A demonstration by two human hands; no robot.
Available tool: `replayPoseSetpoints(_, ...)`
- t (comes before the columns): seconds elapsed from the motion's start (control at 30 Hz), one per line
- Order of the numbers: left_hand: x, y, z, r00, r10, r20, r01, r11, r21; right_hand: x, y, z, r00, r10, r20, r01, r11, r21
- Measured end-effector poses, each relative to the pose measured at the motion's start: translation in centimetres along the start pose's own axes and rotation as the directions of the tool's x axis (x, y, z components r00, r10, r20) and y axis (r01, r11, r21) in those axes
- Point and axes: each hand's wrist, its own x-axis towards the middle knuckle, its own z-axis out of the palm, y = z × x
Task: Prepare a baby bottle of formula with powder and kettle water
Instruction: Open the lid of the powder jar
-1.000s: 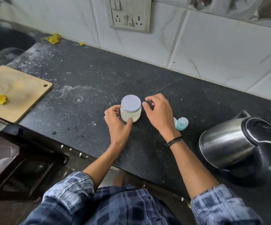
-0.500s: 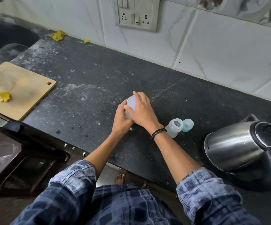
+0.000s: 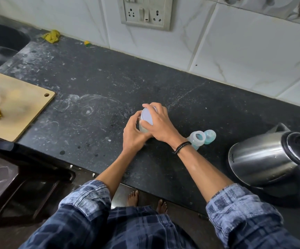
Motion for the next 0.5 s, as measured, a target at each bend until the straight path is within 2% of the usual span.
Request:
replayPoseSetpoints(0.27, 0.4, -0.1, -0.1, 1.000, 0.020, 0.011, -0.021, 0.998, 0.057, 0.1, -0.3, -0.7, 0.999, 0.019, 0.046, -0.022, 0.998, 0.057)
replayPoseSetpoints(0.5, 1.7, 0.0, -1.1, 0.992, 0.045, 0.115, -0.061, 0.989, 0.136, 0.2, -0.3, -2.1, 0.996, 0.002, 0.092, -0.009, 0.998, 0.068)
